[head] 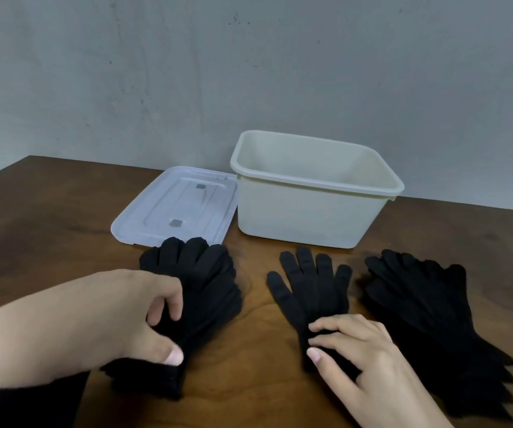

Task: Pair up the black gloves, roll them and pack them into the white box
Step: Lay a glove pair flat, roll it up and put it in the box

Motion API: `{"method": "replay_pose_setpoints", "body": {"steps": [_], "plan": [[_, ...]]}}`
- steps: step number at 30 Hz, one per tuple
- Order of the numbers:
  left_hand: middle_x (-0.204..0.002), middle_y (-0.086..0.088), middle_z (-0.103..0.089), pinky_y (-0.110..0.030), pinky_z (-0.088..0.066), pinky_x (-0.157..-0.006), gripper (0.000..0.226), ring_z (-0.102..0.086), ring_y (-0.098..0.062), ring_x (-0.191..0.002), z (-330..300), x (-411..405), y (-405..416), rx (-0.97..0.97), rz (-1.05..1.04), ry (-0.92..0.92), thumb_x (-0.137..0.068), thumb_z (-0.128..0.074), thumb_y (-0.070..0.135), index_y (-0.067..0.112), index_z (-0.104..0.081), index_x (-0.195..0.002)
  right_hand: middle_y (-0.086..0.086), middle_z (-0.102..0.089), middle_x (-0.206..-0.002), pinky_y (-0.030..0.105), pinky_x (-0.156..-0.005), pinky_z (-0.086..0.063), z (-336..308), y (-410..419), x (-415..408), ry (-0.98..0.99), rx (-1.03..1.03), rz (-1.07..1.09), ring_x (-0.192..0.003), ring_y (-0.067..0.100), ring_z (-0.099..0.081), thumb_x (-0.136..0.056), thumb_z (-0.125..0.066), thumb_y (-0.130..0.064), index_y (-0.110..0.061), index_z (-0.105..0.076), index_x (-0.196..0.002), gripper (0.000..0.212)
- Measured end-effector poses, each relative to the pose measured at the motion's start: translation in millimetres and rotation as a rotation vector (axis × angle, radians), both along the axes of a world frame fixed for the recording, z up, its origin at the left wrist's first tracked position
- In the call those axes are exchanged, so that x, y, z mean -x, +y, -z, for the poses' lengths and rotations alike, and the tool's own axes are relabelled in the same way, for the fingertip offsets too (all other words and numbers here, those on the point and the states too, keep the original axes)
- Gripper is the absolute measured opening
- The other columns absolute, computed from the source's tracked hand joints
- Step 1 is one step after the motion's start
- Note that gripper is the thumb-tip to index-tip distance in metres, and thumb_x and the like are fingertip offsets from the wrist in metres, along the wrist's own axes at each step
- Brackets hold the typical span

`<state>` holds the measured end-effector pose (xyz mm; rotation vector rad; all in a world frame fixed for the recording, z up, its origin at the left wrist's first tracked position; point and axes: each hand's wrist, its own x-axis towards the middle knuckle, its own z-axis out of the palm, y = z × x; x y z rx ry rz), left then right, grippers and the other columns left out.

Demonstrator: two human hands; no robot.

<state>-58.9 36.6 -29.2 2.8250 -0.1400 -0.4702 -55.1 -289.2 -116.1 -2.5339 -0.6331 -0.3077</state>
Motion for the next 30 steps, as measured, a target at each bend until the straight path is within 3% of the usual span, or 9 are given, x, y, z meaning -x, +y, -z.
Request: {"method": "replay_pose_setpoints", "body": {"steps": [5,9,11,13,16,19,21,25,30], "plan": [[-0.101,0.043,-0.046,-0.022,-0.049,-0.069,0.038,-0.053,0.012,-0.082,1.1,3.5,0.3,-0.002,0.038,-0.018,-0.061,-0.070,0.067,0.061,-0.048,-0.091,-0.034,-0.060,-0.109,0.025,-0.090,-0.043,5.5,-0.2,0.1,-0.027,-0.005,-0.029,-0.111,-0.011,-0.053,-0.095,-0.038,-0.065,-0.040,-0.077,-0.092,0.047],[-0.092,0.020,-0.056,-0.017,-0.043,-0.066,0.019,-0.054,0.005,-0.080,5.2,-0.7,-6.7,-0.082,0.088,-0.055,-0.079,-0.068,0.057,0.043,-0.057,-0.083,-0.034,-0.060,-0.106,0.024,-0.089,-0.042,5.4,1.1,-1.5,-0.043,0.007,-0.041,-0.109,-0.011,-0.053,-0.091,-0.050,-0.059,-0.042,-0.076,-0.089,0.031],[-0.090,0.020,-0.055,-0.017,-0.042,-0.066,0.015,-0.054,0.004,-0.079,5.7,-2.3,-7.6,-0.097,0.112,-0.042,-0.082,-0.065,0.058,0.045,-0.057,-0.082,-0.034,-0.060,-0.105,0.024,-0.088,-0.042,5.6,0.9,-1.6,-0.040,0.008,-0.041,-0.109,-0.011,-0.053,-0.090,-0.053,-0.054,-0.042,-0.075,-0.088,0.026],[-0.089,0.024,-0.055,-0.016,-0.042,-0.066,0.011,-0.053,0.005,-0.078,2.0,-2.9,-4.5,-0.012,0.099,-0.032,-0.084,-0.065,0.056,0.048,-0.057,-0.086,-0.034,-0.059,-0.104,0.023,-0.088,-0.041,4.2,1.3,-0.7,-0.035,0.007,-0.042,-0.108,-0.010,-0.053,-0.090,-0.053,-0.053,-0.042,-0.075,-0.088,0.025],[-0.071,0.015,-0.058,-0.016,-0.037,-0.059,0.027,-0.050,0.000,-0.060,-6.6,-6.6,-1.9,0.277,0.029,-0.137,-0.073,-0.066,0.060,0.039,-0.059,-0.088,-0.034,-0.059,-0.104,0.024,-0.090,-0.040,3.4,1.1,0.4,-0.012,-0.007,-0.043,-0.110,-0.010,-0.052,-0.090,-0.051,-0.056,-0.042,-0.074,-0.089,0.027],[-0.064,0.008,-0.059,-0.026,-0.040,-0.064,0.022,-0.048,-0.001,-0.058,-11.9,-13.6,-3.7,0.491,-0.062,-0.267,-0.079,-0.066,0.050,0.029,-0.064,-0.086,-0.034,-0.059,-0.105,0.025,-0.095,-0.039,2.2,0.9,0.0,0.042,-0.017,-0.036,-0.113,-0.008,-0.051,-0.089,-0.047,-0.060,-0.042,-0.074,-0.092,0.032],[-0.065,0.011,-0.060,-0.025,-0.040,-0.065,0.015,-0.049,0.000,-0.059,-8.9,-16.9,-6.6,0.447,-0.062,-0.186,-0.084,-0.070,0.044,0.029,-0.066,-0.084,-0.034,-0.058,-0.106,0.025,-0.096,-0.037,0.5,0.8,-0.6,0.072,-0.023,-0.031,-0.114,-0.008,-0.050,-0.089,-0.046,-0.061,-0.042,-0.074,-0.092,0.034],[-0.075,0.020,-0.058,-0.022,-0.042,-0.062,0.026,-0.052,0.002,-0.061,5.5,-16.1,-4.7,0.114,-0.018,0.020,-0.070,-0.075,0.059,0.042,-0.064,-0.085,-0.034,-0.057,-0.108,0.023,-0.099,-0.034,-1.8,1.0,-0.1,0.112,-0.019,-0.033,-0.117,-0.008,-0.047,-0.088,-0.041,-0.063,-0.041,-0.074,-0.093,0.040],[-0.087,0.021,-0.056,-0.025,-0.046,-0.070,0.020,-0.055,0.000,-0.072,8.3,-14.3,-7.4,0.015,0.037,0.032,-0.081,-0.068,0.057,0.038,-0.062,-0.083,-0.034,-0.056,-0.108,0.020,-0.100,-0.032,-5.0,0.3,1.7,0.148,-0.009,-0.027,-0.119,-0.010,-0.042,-0.086,-0.036,-0.066,-0.038,-0.074,-0.093,0.048]]}}
